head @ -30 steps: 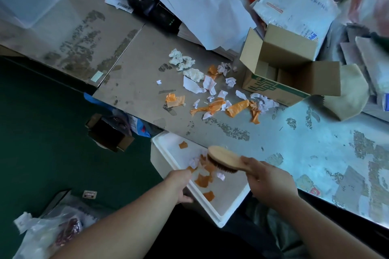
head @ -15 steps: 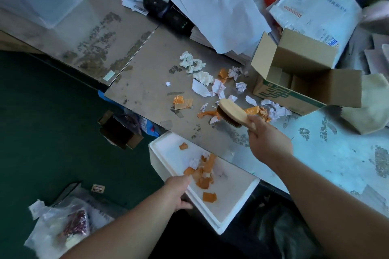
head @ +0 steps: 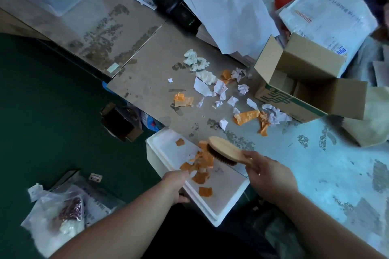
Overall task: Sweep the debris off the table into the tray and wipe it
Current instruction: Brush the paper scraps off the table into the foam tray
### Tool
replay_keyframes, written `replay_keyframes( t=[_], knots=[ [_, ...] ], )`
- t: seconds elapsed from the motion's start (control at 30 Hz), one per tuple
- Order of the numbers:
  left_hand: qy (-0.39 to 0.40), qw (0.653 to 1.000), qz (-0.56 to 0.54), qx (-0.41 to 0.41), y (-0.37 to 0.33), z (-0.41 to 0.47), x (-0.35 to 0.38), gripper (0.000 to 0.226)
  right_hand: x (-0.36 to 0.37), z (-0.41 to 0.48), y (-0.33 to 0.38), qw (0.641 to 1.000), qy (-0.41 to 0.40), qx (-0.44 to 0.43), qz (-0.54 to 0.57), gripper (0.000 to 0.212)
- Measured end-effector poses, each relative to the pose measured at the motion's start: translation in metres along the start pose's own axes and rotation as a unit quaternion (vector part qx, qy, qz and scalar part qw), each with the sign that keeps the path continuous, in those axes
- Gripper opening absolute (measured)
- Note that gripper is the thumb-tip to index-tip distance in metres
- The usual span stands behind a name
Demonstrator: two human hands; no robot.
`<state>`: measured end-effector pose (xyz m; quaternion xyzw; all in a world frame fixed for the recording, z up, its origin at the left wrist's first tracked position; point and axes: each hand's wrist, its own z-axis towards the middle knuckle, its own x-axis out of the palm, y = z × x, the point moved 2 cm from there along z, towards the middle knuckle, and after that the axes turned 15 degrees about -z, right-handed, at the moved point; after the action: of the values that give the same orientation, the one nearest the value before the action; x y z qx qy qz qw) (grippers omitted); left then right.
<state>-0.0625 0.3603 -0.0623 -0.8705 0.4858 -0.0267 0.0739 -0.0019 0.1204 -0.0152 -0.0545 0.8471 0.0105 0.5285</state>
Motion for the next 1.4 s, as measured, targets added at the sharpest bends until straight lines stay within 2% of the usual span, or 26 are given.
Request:
replay_keyframes(
  t=[0.13, 0.23, 0.33, 0.47, 0.57, 0.73, 0.87, 0.97, 1.07, 1.23, 1.4],
  knots=[
    [-0.007, 1.0, 0.0, 0.001, 0.0, -0.002, 0.003, 0.017, -0.013, 0.026, -0.008, 0.997, -0.045, 0.029, 0.062, 0.039],
    [-0.013, 1.0, -0.002, 0.0, 0.001, -0.004, 0.005, 0.016, -0.022, 0.047, -0.012, 0.996, -0.061, 0.033, 0.057, 0.04],
    [-0.013, 1.0, -0.014, 0.001, 0.002, -0.003, 0.007, 0.019, -0.022, 0.059, -0.01, 0.999, -0.039, 0.001, -0.002, 0.038],
    [-0.014, 1.0, -0.017, -0.001, 0.004, -0.004, 0.009, 0.02, -0.012, 0.054, 0.001, 0.993, 0.01, -0.104, -0.053, 0.036],
    [-0.016, 1.0, -0.021, 0.004, 0.004, -0.004, 0.01, 0.022, -0.014, 0.052, 0.013, 0.984, -0.003, -0.166, -0.068, 0.036],
    [-0.025, 0.999, -0.036, 0.012, 0.003, -0.002, 0.008, 0.024, -0.033, 0.084, 0.024, 0.99, -0.039, -0.137, 0.004, 0.038],
    [-0.029, 0.998, -0.06, -0.008, 0.003, 0.009, 0.003, 0.012, -0.057, 0.122, 0.038, 0.985, -0.085, -0.148, -0.021, 0.029],
    [-0.035, 0.996, -0.081, -0.019, 0.002, 0.013, 0.001, 0.009, -0.068, 0.145, 0.049, 0.982, -0.088, -0.165, -0.029, 0.026],
    [-0.038, 0.995, -0.089, -0.021, 0.0, 0.02, 0.0, 0.022, -0.072, 0.151, 0.055, 0.977, -0.064, -0.189, -0.072, 0.025],
    [-0.049, 0.992, -0.117, -0.025, 0.003, 0.03, -0.001, 0.029, -0.059, 0.126, 0.045, 0.97, -0.029, -0.209, -0.123, 0.031],
    [-0.051, 0.988, -0.145, -0.019, 0.005, 0.033, 0.003, 0.017, -0.045, 0.083, 0.03, 0.948, 0.049, -0.272, -0.157, 0.035]
  ],
)
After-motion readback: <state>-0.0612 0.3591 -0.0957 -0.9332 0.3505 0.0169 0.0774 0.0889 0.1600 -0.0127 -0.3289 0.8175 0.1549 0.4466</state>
